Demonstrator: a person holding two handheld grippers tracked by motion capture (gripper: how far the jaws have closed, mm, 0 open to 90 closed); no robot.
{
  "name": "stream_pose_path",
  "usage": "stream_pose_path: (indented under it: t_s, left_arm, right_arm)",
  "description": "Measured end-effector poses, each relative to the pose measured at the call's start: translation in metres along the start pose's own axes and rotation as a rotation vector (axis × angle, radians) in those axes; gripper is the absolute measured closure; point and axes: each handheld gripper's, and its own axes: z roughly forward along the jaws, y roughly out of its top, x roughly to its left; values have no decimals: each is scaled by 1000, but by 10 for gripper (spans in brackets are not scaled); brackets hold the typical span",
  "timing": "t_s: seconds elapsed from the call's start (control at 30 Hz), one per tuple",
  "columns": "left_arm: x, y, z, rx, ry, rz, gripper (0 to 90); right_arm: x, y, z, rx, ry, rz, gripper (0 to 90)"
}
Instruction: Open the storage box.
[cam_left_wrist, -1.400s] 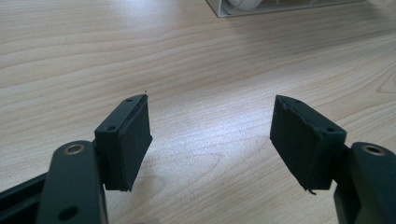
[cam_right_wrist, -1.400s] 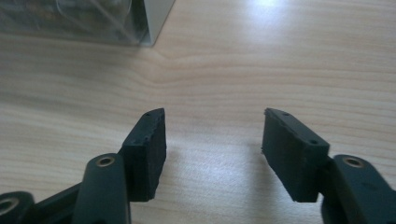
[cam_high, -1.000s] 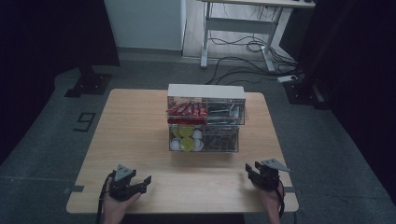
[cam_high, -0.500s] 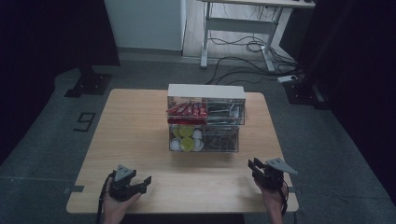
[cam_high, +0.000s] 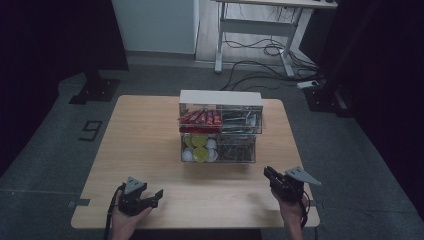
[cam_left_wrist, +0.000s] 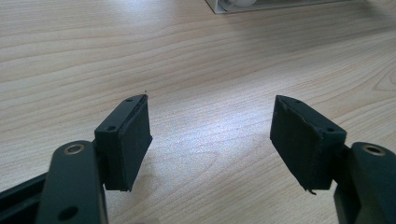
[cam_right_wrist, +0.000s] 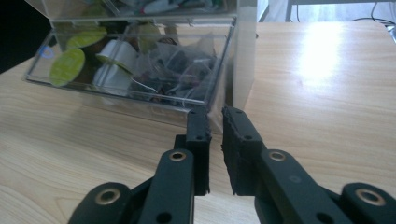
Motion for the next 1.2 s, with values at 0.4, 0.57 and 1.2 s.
stream_pose_path:
  t_s: [0.4,0.57,1.2]
  left_arm:
    - [0,0,-1,1,0,-2,290]
    - [0,0,-2,-4,-4,-3,289]
    - [3,0,-5,-6,-1,-11,288]
  right_arm:
    - [15,8,6,5,45,-37,881]
    - [24,7,15,27,56,-62,881]
    - [41,20,40,28,112,-67,883]
